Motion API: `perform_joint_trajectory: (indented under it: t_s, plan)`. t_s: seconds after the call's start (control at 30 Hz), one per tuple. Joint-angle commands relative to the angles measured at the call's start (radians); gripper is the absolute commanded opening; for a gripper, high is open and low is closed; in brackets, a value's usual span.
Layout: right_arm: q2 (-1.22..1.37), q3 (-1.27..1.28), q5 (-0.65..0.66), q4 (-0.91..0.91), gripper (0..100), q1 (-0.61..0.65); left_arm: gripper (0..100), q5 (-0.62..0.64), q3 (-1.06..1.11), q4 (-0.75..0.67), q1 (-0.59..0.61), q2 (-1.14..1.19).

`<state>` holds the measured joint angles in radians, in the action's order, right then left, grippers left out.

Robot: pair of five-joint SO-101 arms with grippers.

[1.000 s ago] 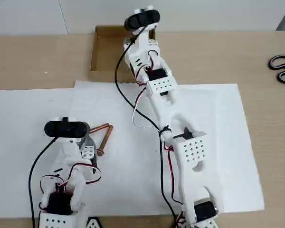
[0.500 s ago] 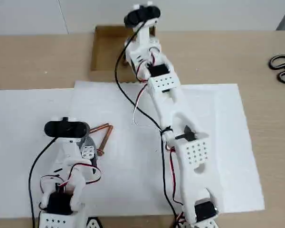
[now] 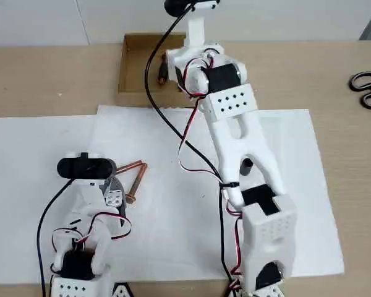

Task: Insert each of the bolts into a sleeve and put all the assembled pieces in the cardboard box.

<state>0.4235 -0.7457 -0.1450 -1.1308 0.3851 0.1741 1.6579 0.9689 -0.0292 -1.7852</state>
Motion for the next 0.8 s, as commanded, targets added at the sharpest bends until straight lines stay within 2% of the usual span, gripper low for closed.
perform_joint_trajectory:
  t_s: [0.0,0.27,0.5,0.77]
  plan:
    - [-0.11,-0.051,-0.011,-0.133,0.3,-0.001,1,0.006,-0.005,-0.017,0.002,-0.006]
    - [-0.203,-0.051,-0.015,-0.507,0.3,0.016,1,0.008,-0.005,-0.017,0.003,-0.006]
    - [-0.314,-0.031,-0.012,-0.561,0.3,0.008,1,0.064,-0.005,-0.017,-0.003,-0.006]
    - [-0.69,0.516,-0.023,-0.553,0.3,0.007,1,0.064,-0.005,-0.017,0.0,-0.006]
